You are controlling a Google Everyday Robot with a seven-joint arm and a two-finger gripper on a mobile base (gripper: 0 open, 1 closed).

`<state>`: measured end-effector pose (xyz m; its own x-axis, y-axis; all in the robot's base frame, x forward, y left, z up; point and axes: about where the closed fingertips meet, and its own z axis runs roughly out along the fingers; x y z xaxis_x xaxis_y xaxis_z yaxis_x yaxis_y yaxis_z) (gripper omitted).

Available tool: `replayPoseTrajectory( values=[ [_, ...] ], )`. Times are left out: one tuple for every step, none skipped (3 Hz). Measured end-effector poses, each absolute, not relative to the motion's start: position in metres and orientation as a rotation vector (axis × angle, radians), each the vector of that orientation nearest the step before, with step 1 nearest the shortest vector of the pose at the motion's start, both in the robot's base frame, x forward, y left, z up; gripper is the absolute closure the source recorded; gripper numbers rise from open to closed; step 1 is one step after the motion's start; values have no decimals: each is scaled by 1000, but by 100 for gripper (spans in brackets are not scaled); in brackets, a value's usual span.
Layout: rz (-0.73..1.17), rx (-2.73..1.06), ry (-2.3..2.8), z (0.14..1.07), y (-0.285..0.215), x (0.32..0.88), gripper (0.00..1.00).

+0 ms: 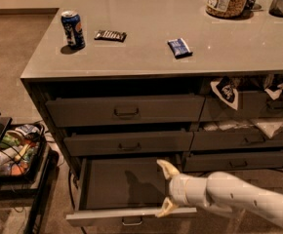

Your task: Close bottom drawer

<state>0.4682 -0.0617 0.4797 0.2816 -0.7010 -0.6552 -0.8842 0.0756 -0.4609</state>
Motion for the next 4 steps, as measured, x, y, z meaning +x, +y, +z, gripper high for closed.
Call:
replayPoseTrajectory(
  values=[
    [247,-1684,1525,458,-62,445,0],
    [254,-1722,1589,437,-57,430,0],
    [254,-1722,1589,437,-57,430,0],
    [276,-1731,1561,412,-57,439,0]
  ],
)
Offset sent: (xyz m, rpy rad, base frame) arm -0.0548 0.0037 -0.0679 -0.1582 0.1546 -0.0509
